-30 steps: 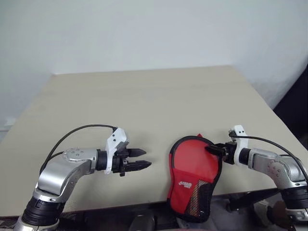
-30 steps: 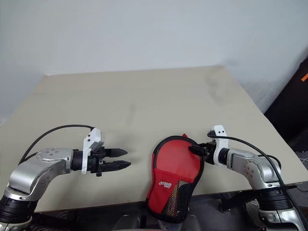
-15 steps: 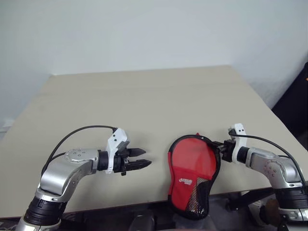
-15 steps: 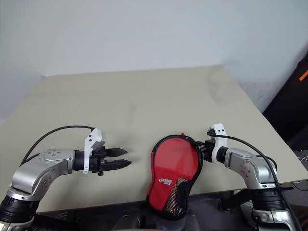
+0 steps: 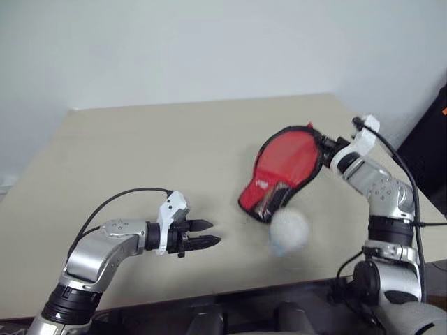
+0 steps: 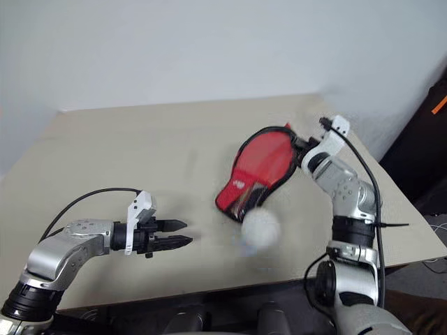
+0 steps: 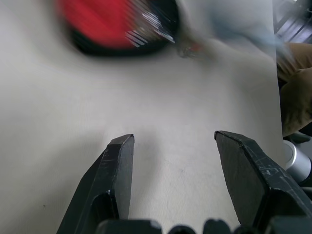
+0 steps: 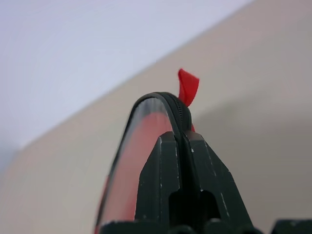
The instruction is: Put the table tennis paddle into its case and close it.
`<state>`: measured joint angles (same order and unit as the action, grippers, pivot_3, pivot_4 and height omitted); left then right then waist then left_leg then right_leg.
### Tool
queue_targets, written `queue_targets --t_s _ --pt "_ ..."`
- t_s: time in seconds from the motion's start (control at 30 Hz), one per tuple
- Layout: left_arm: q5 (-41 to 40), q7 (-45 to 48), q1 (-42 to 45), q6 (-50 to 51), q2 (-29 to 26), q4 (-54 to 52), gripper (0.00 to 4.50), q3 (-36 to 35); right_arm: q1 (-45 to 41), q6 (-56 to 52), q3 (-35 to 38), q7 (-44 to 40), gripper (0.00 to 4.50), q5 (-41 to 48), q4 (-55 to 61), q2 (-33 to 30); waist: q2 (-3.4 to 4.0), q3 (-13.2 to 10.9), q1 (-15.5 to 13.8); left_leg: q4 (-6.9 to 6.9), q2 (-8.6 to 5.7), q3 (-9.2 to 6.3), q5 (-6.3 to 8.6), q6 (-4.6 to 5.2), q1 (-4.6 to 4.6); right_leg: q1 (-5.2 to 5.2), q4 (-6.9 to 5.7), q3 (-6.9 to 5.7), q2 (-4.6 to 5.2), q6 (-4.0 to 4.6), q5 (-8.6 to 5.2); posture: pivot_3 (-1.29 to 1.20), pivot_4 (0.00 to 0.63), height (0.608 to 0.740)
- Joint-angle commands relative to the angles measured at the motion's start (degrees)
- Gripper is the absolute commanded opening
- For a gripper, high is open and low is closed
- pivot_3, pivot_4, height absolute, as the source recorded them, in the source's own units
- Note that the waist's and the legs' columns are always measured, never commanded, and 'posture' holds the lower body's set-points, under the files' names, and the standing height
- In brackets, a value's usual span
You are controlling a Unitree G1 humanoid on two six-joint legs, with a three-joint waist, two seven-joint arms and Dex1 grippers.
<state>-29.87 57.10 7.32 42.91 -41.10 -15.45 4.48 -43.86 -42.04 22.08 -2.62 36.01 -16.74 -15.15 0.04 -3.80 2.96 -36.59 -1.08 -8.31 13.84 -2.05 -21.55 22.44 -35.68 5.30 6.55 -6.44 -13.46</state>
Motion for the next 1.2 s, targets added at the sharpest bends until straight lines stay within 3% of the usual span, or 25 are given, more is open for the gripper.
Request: queue_targets --t_s 0.03,0.37,0.47,0.73,0.83,0.9,1.0,1.2 --pt "0.25 0.65 0.69 -2.01 -0.04 0.71 2.77 -0.46 -2.94 4.23 1.15 1.62 0.03 -2.49 -4.97 -0.28 0.00 0.01 0.05 0.02 0.00 0.00 0.00 0.00 0.02 0.00 0.00 0.01 0.00 0.01 0.01 0.00 0.000 0.740" --pt "-0.05 -2.34 -0.87 -1.58 1.35 -2.71 2.77 0.63 4.26 3.87 -9.13 -1.42 0.03 -13.81 -13.03 -0.06 0.12 0.04 1.73 0.13 0.01 0.00 -0.02 0.02 0.08 0.00 -0.01 0.09 -0.05 0.06 0.03 0.00 0.000 0.740" --pt "0.03 -2.45 -0.91 -1.86 1.35 -2.64 2.77 0.79 4.82 3.42 -8.70 -1.30 0.73 -14.50 -14.78 0.08 0.21 0.10 2.03 0.21 0.00 -0.01 -0.04 0.00 0.14 -0.03 -0.01 0.11 -0.06 0.07 0.03 0.00 0.000 0.740" --pt "0.08 -1.86 -0.84 -2.55 1.09 -1.90 2.77 0.65 5.82 7.23 -4.82 -1.64 3.52 -14.17 -12.13 -0.23 0.21 0.10 2.62 0.27 0.01 -0.05 -0.04 0.00 0.27 -0.14 0.00 0.11 -0.08 0.08 0.01 0.00 0.000 0.740" --pt "-0.21 -1.67 -0.26 -2.71 0.97 -0.76 2.77 -0.32 8.19 13.94 -6.62 -4.04 4.46 -17.32 -8.99 -2.02 0.22 0.09 2.62 0.27 -0.01 -0.06 -0.04 0.00 0.26 -0.14 0.00 0.11 -0.07 0.07 0.01 0.00 0.000 0.740" --pt "-0.86 -1.42 -0.06 -2.88 0.75 -0.34 2.77 -1.62 10.14 20.51 -7.04 -4.40 4.46 -19.66 -7.91 -2.83 0.24 0.09 2.59 0.27 -0.01 -0.06 -0.04 0.00 0.26 -0.14 0.01 0.11 -0.07 0.06 0.00 0.00 0.000 0.740" --pt "-1.63 -0.47 0.20 -2.50 -0.44 -0.48 2.77 -3.03 10.90 23.45 -2.83 -8.35 4.46 -13.52 -4.52 -1.23 0.24 0.08 2.88 0.28 0.00 -0.06 -0.06 -0.03 0.26 -0.11 -0.01 0.12 -0.07 -0.04 -0.06 0.00 0.000 0.740" --pt "-1.71 -0.70 2.58 -2.08 -0.97 0.62 2.77 -5.25 16.27 16.61 -4.10 -28.53 4.46 0.40 12.21 -2.96 0.31 0.08 2.83 0.36 0.02 -0.08 -0.07 -0.03 0.34 -0.15 -0.02 0.14 -0.10 -0.10 -0.10 0.00 0.000 0.740"
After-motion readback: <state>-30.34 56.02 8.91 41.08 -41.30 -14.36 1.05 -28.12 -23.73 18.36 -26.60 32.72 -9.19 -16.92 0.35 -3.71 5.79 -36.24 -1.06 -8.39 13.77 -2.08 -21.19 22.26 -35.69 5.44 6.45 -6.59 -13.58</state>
